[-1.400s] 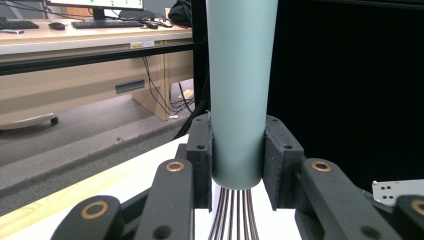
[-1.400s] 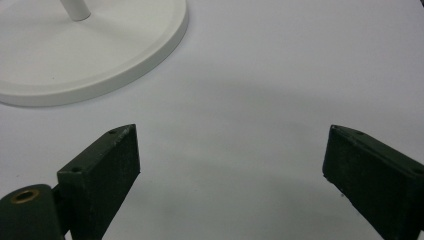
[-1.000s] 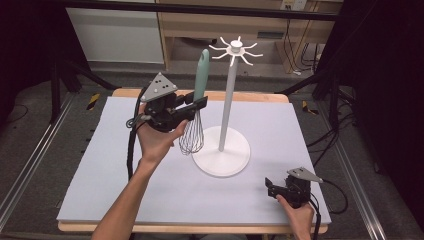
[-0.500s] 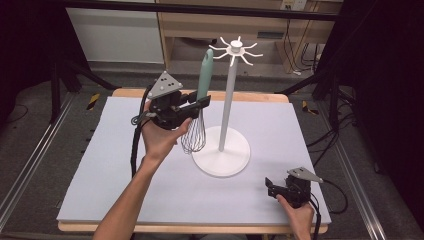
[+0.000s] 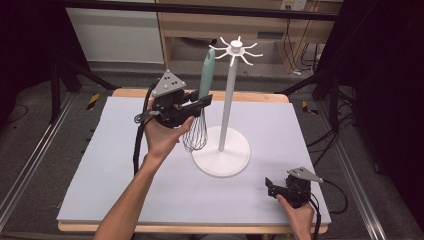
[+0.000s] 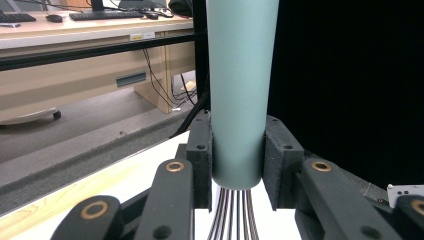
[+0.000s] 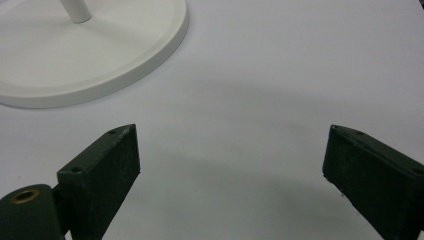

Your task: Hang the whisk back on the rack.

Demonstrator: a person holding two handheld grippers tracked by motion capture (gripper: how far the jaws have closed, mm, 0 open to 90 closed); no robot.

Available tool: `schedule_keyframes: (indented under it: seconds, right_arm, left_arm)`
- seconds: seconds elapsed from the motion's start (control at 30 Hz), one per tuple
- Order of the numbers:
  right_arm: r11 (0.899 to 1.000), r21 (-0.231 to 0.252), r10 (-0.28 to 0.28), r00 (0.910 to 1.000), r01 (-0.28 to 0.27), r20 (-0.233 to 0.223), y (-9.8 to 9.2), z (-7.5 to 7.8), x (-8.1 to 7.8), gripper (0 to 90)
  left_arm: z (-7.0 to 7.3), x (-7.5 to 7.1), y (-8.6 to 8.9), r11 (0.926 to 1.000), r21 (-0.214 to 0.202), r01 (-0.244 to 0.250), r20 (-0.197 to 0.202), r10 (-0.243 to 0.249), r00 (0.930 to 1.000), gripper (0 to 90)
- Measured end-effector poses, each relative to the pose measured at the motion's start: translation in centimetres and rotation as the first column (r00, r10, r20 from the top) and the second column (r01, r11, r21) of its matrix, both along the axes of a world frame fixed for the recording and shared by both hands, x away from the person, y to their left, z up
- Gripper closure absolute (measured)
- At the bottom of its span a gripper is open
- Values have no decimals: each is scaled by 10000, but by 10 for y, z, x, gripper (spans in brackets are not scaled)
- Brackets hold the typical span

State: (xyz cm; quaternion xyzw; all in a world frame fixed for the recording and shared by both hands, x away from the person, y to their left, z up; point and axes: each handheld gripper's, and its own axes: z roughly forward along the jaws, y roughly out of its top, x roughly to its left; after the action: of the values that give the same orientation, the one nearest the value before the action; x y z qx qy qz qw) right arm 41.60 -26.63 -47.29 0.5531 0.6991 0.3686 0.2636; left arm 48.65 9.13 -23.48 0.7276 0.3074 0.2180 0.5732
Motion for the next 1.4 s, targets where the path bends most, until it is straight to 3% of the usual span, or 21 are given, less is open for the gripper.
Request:
schedule_keyframes:
  seconds: [0.43,0.9,1.4]
  right_arm:
    - [10000,33,-14,10000,14,1,0,0,0,86]
    - [10000,18,-16,10000,16,16,0,0,0,87]
    - [10000,49,-1,10000,1,-2,0,0,0,87]
  left_arm:
    - [0,5,-9,9999,165,-25,-51,26,10000,686]
    - [-4,12,-16,10000,12,-9,-125,9,9999,686]
    - [-10,18,-22,10000,-5,-83,143,83,9999,685]
